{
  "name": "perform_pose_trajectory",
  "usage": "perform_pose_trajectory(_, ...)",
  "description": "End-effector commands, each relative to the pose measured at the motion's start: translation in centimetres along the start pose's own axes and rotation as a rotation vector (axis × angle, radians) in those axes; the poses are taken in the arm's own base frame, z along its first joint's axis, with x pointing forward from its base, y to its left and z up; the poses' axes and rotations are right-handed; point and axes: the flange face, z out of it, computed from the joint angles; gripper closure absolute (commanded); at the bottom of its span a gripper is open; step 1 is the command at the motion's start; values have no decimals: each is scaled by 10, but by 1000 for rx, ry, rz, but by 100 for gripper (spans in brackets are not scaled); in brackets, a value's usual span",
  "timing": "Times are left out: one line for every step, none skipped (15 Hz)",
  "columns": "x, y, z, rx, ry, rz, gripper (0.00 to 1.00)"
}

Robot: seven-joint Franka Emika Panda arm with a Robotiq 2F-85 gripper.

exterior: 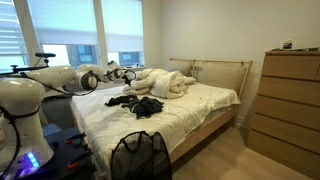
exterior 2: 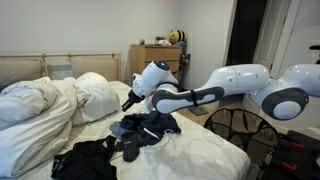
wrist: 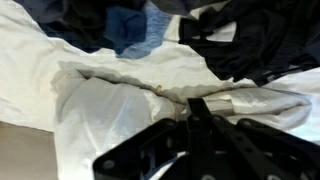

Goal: Put some of the clothes on the bed in the laundry hamper

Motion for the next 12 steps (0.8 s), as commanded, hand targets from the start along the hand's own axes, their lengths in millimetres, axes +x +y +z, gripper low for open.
perform_pose_trajectory(0, 19, 1, -71, -87, 53, 100)
perform_pose_trajectory(-7, 22, 7, -56, -126, 61, 74)
perform_pose_trajectory(-14, 23, 13, -30, -157, 57, 73)
perform_pose_trajectory(-22, 24, 20, -9, -193, 75, 66)
perform_pose_trajectory(-31, 24, 27, 18, -232, 102, 59)
perform_pose_trajectory(-42, 23, 35, 52, -275, 125, 50)
perform_pose_trajectory(-52, 19, 44, 85, -310, 143, 44)
perform_pose_trajectory(-62, 17, 51, 114, -335, 162, 37)
perform_pose_trajectory(-73, 15, 60, 148, -353, 173, 28)
perform_pose_trajectory(-82, 13, 66, 169, -364, 183, 22)
perform_pose_trajectory(-91, 11, 74, 187, -362, 180, 13)
perform_pose_trajectory(-98, 9, 80, 196, -361, 178, 7)
